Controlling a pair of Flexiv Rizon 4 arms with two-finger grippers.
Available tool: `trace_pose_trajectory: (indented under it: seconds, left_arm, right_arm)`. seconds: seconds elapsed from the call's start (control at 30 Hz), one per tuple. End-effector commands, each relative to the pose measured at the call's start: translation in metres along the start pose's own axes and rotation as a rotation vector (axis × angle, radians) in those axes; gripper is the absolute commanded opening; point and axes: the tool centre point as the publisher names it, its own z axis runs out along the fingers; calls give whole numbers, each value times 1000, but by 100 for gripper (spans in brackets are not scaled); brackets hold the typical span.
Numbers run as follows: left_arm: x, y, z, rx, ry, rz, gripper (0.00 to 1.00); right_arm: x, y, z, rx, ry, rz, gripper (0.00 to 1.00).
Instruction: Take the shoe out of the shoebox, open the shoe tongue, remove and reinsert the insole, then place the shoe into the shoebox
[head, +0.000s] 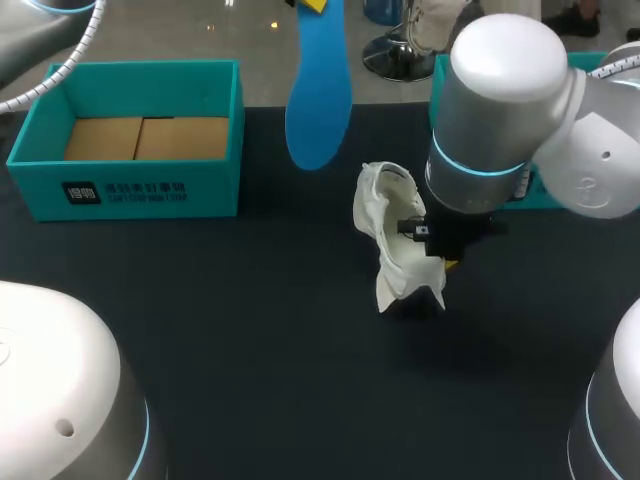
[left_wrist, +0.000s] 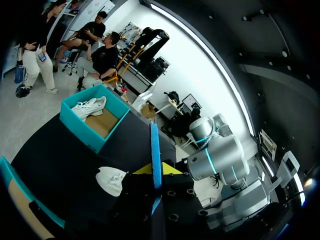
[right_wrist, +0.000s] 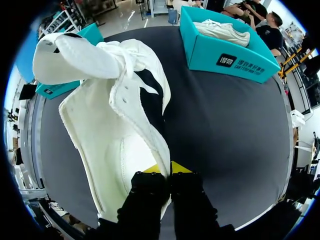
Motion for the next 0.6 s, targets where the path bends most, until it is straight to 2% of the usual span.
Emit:
trace_pose_trajectory:
  seconds: [0.03, 0.43, 0.6]
  left_arm:
    - [-1, 0, -1, -1, 2, 1, 0]
    - [-1, 0, -1, -1, 2, 1, 0]
    - [-1, 0, -1, -1, 2, 1, 0]
  right_arm:
    - [5, -5, 2, -5, 7, 2, 0]
    - [14, -21, 20, 11, 30, 32, 0]
    - [16, -25, 34, 7, 29, 42, 0]
